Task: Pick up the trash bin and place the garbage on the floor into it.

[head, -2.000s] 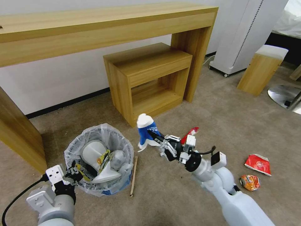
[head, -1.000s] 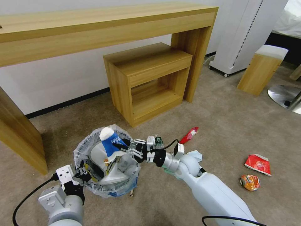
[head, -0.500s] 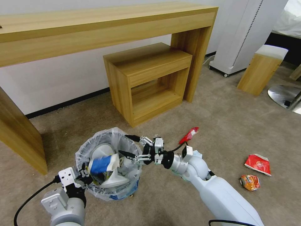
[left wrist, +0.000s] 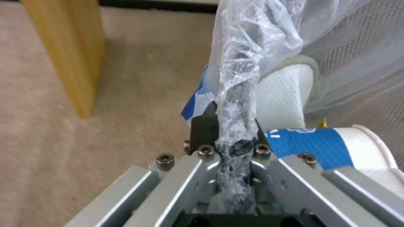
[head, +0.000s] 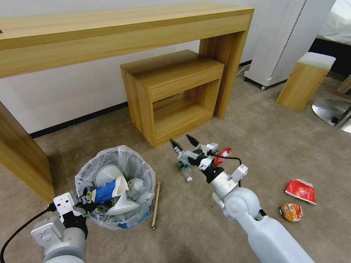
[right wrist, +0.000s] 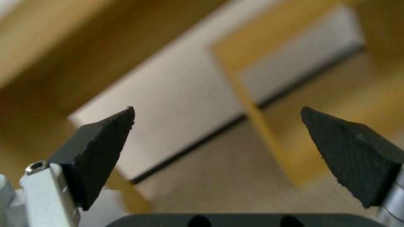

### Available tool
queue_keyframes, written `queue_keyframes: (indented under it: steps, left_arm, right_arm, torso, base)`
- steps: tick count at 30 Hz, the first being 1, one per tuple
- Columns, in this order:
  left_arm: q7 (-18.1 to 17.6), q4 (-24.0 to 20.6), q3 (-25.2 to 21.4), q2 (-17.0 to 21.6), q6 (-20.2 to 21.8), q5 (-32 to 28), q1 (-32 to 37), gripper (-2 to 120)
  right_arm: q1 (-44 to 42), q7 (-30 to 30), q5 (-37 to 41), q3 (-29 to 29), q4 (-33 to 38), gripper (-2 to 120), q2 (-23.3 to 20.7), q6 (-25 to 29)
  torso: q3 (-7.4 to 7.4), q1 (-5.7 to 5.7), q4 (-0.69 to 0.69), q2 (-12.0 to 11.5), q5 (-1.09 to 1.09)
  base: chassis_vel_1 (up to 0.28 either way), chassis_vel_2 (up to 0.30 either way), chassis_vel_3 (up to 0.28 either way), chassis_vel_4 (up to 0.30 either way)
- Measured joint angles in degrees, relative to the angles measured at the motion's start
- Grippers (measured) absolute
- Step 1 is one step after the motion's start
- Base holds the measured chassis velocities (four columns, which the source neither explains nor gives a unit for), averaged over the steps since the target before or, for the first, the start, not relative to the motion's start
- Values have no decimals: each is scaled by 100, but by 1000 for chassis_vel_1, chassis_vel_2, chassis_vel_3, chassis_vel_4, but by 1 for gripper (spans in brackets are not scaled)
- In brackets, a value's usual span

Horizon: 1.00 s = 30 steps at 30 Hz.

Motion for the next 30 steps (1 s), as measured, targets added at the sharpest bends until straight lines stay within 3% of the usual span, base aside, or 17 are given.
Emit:
queue_keyframes:
  steps: [4, 7, 10, 15, 20, 23, 30]
  left_arm:
    - [-3, 0, -310, 66, 15, -68, -57, 1]
    - [-47, 0, -706, 155, 94, -380, -150, 1]
    - [-73, 0, -909, 199, 138, -530, -180, 1]
    - [-82, 0, -1174, 274, 164, -728, -180, 1]
    - [-81, 1, -1203, 279, 165, -778, -166, 1]
    - [-79, 1, -1116, 263, 166, -756, -168, 1]
    - [-81, 2, -1033, 253, 166, -713, -193, 1]
  right_arm:
    - [-49, 481, 65, 62, -30, 100, 83, -220]
    - [-65, 1368, 160, 67, -156, 100, 310, -727]
    - [18, 1872, 232, -20, -355, 100, 517, -987]
    - [240, 2422, 428, -294, -820, 100, 840, -1367]
    - [460, 2849, 775, -536, -1258, 100, 1139, -1795]
    - [647, 3524, 1123, -748, -1660, 100, 1496, -2346]
    - [897, 4014, 1132, -991, -2464, 100, 2000, -2718]
  torso:
    - [0, 0, 0, 0, -2]
    - [0, 0, 0, 0, -2]
    - [0, 0, 0, 0, -2]
    - [0, 0, 1, 0, -2]
    - [0, 0, 1, 0, -2]
    - [0, 0, 1, 0, -2]
    - [0, 0, 1, 0, -2]
  base:
    - [0, 0, 0, 0]
    - [0, 0, 0, 0]
    - [0, 0, 0, 0]
    - [0, 0, 0, 0]
    - [0, 0, 0, 0]
    - [0, 0, 0, 0]
    - [0, 0, 0, 0]
